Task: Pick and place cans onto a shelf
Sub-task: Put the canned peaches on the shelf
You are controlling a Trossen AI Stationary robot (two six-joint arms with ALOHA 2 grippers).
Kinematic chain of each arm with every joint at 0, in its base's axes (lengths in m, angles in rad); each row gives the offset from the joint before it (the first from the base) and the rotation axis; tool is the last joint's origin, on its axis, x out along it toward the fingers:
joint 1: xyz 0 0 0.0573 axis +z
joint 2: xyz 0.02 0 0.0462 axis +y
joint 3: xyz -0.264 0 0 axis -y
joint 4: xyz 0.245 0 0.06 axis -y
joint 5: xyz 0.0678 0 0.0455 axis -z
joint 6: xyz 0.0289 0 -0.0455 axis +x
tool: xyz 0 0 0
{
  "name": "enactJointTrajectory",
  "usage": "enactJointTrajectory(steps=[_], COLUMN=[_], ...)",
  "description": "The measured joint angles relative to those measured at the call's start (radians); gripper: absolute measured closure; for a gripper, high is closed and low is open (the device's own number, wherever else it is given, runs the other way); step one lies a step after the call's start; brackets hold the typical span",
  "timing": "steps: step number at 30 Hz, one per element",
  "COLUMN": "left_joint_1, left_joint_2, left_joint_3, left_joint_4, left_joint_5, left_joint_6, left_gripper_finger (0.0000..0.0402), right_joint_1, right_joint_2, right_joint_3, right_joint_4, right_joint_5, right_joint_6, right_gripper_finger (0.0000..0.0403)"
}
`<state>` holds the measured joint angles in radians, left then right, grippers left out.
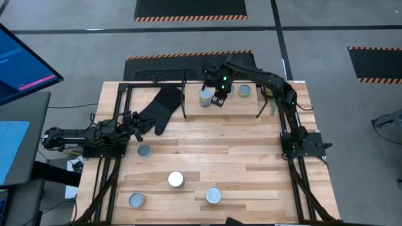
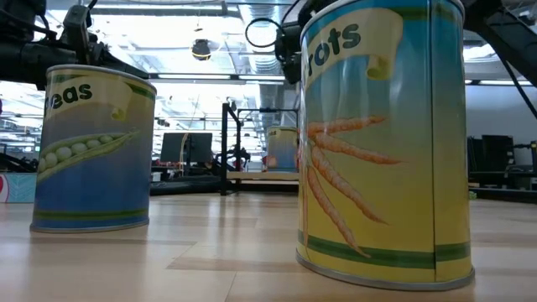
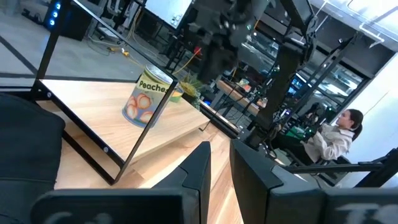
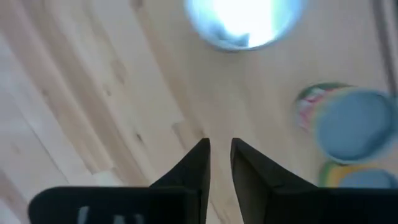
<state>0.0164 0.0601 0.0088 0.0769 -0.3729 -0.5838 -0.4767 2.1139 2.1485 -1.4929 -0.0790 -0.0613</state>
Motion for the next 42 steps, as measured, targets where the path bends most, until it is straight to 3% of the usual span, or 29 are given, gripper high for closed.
enactJointTrajectory(steps=[7, 24, 34, 42], left_joint_1=[0.0, 0.0, 0.0, 0.0], left_joint_2=[0.0, 0.0, 0.0, 0.0], left_joint_3=[0.0, 0.0, 0.0, 0.0], left_joint_4=[0.0, 0.0, 0.0, 0.0], left_joint_5=[0.0, 0.0, 0.0, 0.0], left_joint_6=[0.0, 0.0, 0.0, 0.0], left_gripper_finger=[0.0352, 0.0352, 0.0352, 0.0352], right_joint_1=[0.053, -0.008, -0.068, -0.061], right_joint_2=[0.002, 0.002, 0.002, -0.021], right_joint_3=[-0.125, -0.159, -0.159, -0.158], right_joint_4=[0.19, 0.463, 0.515, 0.4], right_joint_5=[-0.003, 0.028, 0.028, 0.039], right_joint_6=[0.036, 0.026, 0.036, 0.044], right_gripper_finger=[0.0326, 0.0326, 0.0326, 0.0326])
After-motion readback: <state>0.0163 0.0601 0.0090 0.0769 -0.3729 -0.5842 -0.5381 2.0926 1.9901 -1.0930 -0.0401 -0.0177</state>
